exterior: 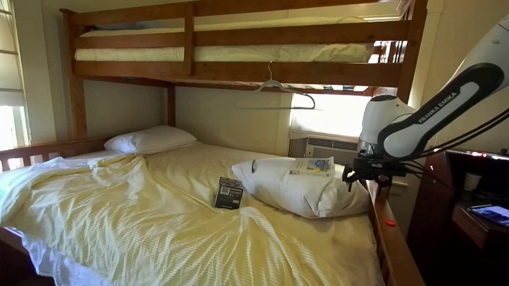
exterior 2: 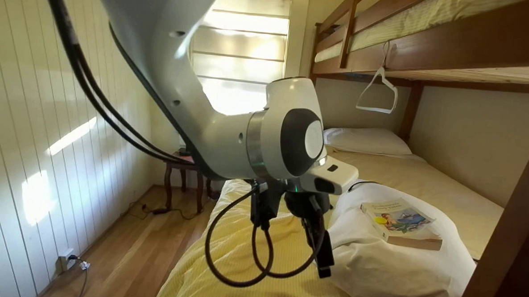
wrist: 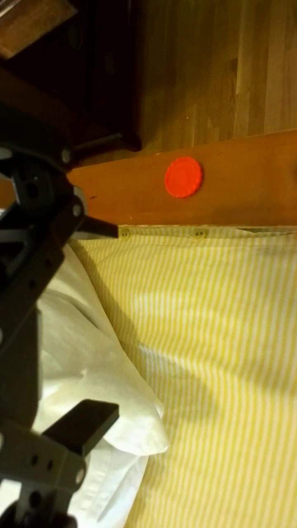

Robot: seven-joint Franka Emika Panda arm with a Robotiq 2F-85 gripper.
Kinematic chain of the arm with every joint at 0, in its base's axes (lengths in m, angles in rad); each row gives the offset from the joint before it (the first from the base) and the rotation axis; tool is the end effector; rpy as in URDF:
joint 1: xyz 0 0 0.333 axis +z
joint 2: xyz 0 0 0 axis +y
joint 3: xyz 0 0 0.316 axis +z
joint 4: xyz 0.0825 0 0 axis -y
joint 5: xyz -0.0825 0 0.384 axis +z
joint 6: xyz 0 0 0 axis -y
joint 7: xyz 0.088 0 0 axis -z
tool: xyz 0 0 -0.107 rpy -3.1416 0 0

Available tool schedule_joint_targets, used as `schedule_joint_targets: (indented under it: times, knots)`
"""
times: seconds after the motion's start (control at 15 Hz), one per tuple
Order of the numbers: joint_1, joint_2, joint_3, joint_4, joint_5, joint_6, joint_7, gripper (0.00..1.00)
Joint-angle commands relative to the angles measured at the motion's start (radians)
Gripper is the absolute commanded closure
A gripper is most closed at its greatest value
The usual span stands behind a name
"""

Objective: Put the yellow ring and orange ring on the book

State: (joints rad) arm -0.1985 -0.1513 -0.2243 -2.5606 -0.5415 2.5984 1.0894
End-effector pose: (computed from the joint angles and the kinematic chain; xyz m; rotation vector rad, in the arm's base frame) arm 0.4209 -0.1769 0.3356 2.4976 -1.4846 0.3966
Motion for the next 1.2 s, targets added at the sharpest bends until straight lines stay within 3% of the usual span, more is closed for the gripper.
schedule_joint_targets:
  times: [0.0, 0.07, 0.13, 0.4, 1.13]
  knots:
    - [-0.082, -0.109, 0.029, -0.126, 0.013, 0.002, 0.09, 0.0]
    - [-0.096, -0.101, 0.036, -0.114, 0.036, -0.058, 0.101, 0.0]
    - [-0.088, -0.054, 0.05, -0.07, 0.019, -0.018, 0.06, 0.0]
    - [-0.099, -0.036, 0.051, -0.05, 0.056, -0.052, 0.071, 0.0]
    - [-0.161, 0.029, -0.072, -0.055, 0.354, -0.041, -0.12, 0.0]
